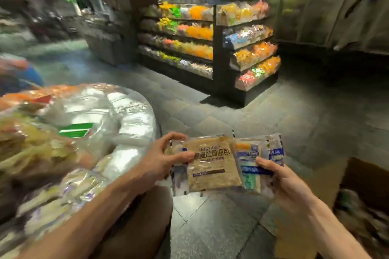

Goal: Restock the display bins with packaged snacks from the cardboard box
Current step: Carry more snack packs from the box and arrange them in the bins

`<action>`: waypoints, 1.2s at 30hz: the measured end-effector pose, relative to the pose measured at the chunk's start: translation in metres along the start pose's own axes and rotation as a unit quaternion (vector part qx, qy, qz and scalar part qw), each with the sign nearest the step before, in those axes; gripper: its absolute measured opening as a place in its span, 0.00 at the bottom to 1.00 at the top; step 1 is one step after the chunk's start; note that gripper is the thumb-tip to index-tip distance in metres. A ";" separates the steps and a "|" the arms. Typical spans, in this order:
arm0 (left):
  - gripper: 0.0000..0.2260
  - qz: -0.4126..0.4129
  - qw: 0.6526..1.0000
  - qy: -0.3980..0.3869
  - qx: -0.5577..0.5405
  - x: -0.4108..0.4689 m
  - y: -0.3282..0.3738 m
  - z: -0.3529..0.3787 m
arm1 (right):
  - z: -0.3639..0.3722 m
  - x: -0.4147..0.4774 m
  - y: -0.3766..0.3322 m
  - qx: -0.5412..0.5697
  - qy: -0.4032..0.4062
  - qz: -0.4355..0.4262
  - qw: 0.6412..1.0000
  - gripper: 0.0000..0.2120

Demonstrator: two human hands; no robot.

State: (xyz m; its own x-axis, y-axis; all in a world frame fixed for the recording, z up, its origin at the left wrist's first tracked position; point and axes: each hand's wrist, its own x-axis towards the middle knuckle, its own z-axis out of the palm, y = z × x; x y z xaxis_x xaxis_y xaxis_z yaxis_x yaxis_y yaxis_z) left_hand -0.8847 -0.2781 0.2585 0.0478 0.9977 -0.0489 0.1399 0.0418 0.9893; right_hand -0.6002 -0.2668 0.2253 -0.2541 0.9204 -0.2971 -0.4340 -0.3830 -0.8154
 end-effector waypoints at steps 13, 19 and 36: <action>0.20 -0.168 0.910 0.268 -0.267 -0.193 -0.108 -0.225 | 0.275 0.060 0.217 -0.071 -0.181 0.286 0.938 0.40; 0.14 -0.187 0.876 0.300 -0.329 -0.235 -0.143 -0.270 | 0.339 0.064 0.287 -0.079 -0.210 0.380 0.897 0.29; 0.23 -0.129 0.769 0.445 -0.439 -0.204 -0.174 -0.352 | 0.434 0.150 0.351 -0.041 -0.263 0.486 0.833 0.40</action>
State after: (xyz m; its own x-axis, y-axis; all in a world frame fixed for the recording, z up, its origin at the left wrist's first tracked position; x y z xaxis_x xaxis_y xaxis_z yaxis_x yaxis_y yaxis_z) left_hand -1.2663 -0.4696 0.1451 -0.6212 0.5751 -0.5324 -0.7101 -0.1258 0.6928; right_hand -1.1656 -0.2972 0.1096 -0.8038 0.0095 -0.5949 0.2521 -0.9002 -0.3550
